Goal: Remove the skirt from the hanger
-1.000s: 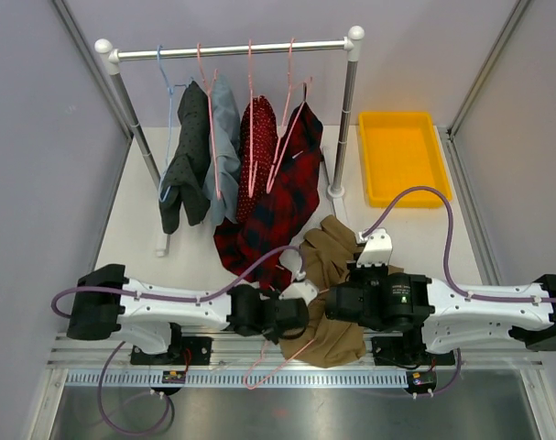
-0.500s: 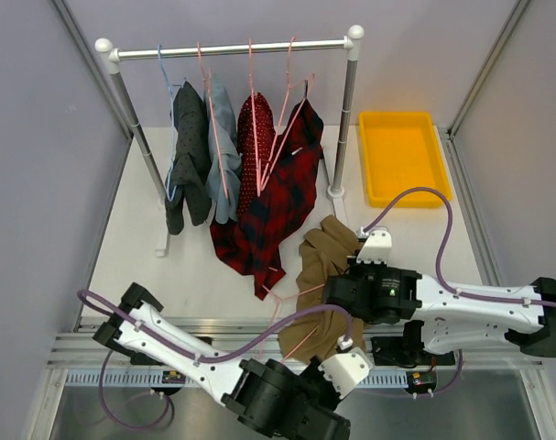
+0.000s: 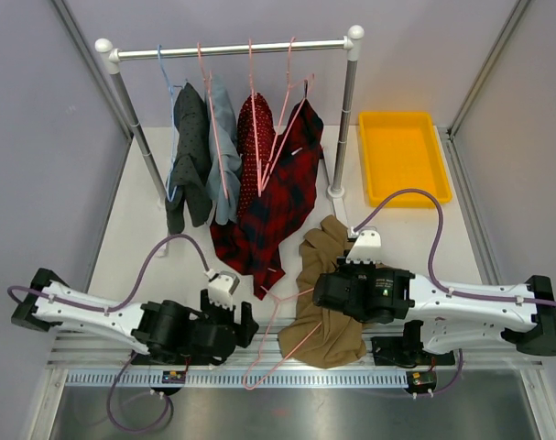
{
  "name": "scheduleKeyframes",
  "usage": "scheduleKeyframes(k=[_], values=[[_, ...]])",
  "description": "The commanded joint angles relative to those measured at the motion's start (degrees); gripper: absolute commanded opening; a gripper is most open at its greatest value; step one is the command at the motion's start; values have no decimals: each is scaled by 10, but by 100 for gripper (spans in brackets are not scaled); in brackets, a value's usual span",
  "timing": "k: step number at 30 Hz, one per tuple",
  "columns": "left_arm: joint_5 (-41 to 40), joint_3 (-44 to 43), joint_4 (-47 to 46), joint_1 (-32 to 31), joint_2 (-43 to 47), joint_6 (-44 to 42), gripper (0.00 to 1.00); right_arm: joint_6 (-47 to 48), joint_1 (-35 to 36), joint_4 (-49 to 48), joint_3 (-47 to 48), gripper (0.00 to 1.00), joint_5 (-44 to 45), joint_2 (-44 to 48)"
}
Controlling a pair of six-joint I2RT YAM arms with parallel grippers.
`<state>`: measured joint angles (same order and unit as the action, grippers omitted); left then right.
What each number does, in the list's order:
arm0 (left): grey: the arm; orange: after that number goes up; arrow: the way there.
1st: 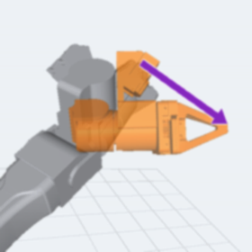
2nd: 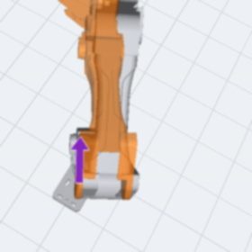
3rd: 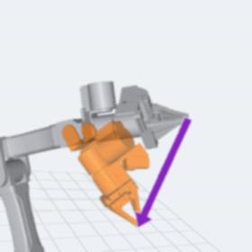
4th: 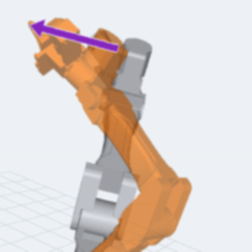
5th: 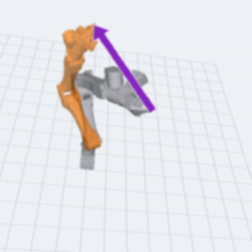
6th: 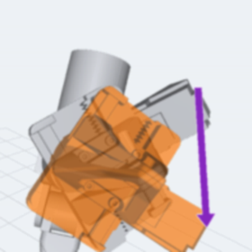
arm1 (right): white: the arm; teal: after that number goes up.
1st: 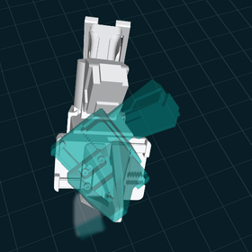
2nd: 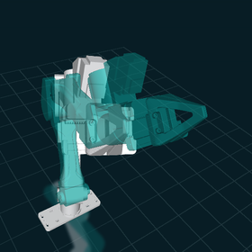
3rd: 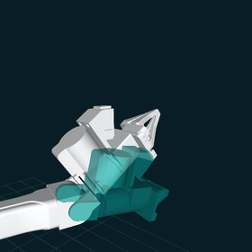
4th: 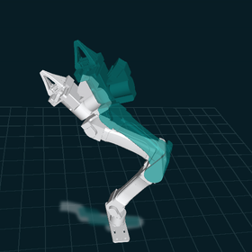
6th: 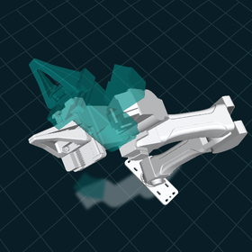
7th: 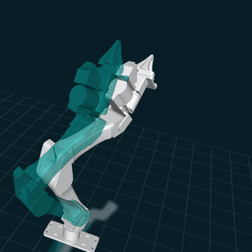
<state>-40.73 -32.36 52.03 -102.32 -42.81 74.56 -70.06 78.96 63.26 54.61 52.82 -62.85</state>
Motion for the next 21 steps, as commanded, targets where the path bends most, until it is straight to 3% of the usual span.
scheduleKeyframes(k=[1,5,11,15,18,19,21], values=[[-16,41,-147,43,25,-19,84,12,-4,-30,7,0,-3,-11],[56,63,-263,115,-48,-91,83,14,-3,-31,10,0,-2,-24],[107,45,-367,158,-204,-147,79,12,-4,-29,3,0,-1,-22],[150,29,-404,193,-307,-164,69,8,-3,-24,-5,0,2,-5],[159,8,-417,200,-370,-173,39,7,-3,-19,-10,0,3,9],[161,3,-419,201,-380,-176,22,5,-4,-17,-11,0,4,11],[167,-17,-421,201,-403,-187,8,5,-4,-16,-13,0,9,18]])
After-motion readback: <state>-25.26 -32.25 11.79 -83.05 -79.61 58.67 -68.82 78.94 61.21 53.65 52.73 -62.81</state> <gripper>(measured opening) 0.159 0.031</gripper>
